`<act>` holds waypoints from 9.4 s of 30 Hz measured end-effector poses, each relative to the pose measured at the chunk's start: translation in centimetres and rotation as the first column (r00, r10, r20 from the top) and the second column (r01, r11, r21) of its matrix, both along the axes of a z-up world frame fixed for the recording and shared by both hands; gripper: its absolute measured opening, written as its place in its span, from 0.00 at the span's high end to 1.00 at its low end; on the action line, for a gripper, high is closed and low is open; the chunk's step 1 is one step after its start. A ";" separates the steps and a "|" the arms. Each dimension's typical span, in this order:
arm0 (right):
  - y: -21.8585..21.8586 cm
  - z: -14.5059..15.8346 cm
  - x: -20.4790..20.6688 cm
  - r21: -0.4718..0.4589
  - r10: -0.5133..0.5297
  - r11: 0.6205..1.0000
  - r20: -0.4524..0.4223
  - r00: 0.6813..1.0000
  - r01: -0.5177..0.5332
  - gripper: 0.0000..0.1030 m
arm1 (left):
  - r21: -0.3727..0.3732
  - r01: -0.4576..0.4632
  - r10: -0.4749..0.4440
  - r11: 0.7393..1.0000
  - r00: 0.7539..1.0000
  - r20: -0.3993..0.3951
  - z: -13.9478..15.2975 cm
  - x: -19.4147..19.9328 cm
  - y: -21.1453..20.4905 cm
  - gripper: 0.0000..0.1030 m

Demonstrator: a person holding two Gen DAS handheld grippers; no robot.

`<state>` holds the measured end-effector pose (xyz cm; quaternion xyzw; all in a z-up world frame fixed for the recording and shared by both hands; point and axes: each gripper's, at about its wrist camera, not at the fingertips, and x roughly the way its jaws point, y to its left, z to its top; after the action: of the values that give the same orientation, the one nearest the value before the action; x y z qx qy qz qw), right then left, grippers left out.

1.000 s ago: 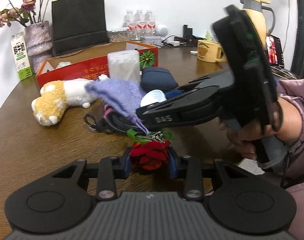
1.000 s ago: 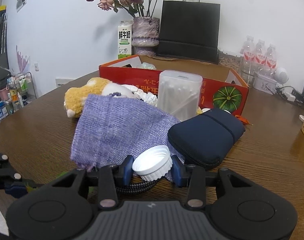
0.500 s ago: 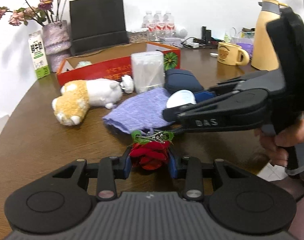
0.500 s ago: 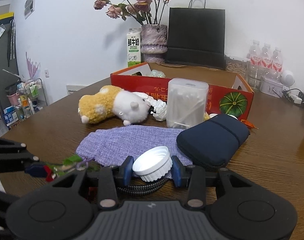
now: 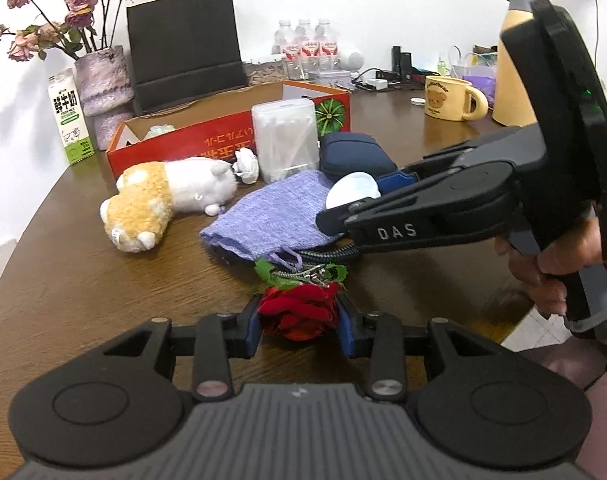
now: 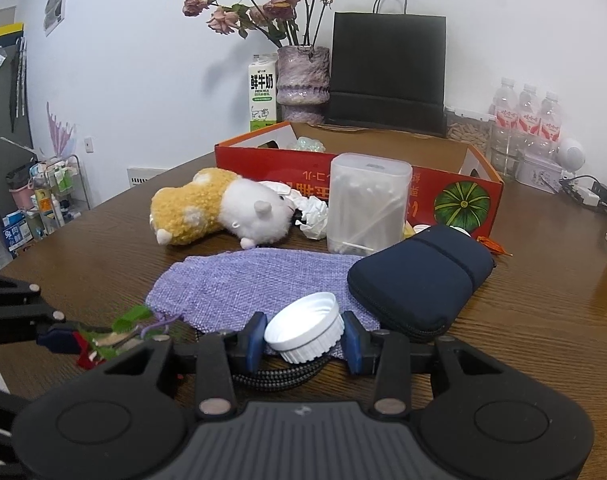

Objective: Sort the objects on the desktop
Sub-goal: 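Lift the rose keychain with the left tool while the right tool lifts the cap, then drop the rose keychain into the box with the left tool while the right tool drops the cap, then withdraw both tools from the box back toward the table items, then grasp the yellow-white plush toy with the left tool while the right tool grasps the navy case, then carry the plush toy over the box with the left tool while the right tool carries the navy case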

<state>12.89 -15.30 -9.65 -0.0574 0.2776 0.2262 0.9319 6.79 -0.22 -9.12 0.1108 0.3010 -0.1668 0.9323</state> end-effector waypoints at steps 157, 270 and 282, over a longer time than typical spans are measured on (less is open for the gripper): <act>-5.6 3.8 4.0 0.017 -0.178 0.984 -0.032 0.984 0.178 0.01 | -0.186 -0.436 0.449 0.881 0.893 0.033 4.8 9.0 7.1 0.00; -1.9 6.8 26.5 0.142 -0.163 0.978 0.058 0.985 0.153 0.41 | -0.241 -0.359 0.382 0.901 0.923 0.050 6.1 30.8 4.3 0.49; -0.4 3.1 29.7 0.053 -0.107 0.993 -0.048 0.993 0.109 0.41 | -0.130 -0.368 0.367 0.921 0.930 -0.027 2.5 33.8 3.7 0.49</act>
<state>42.63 -15.71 -6.55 -0.0111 0.2948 0.1843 0.9376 40.54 3.50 -6.59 -0.0099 0.3057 -0.0088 0.9521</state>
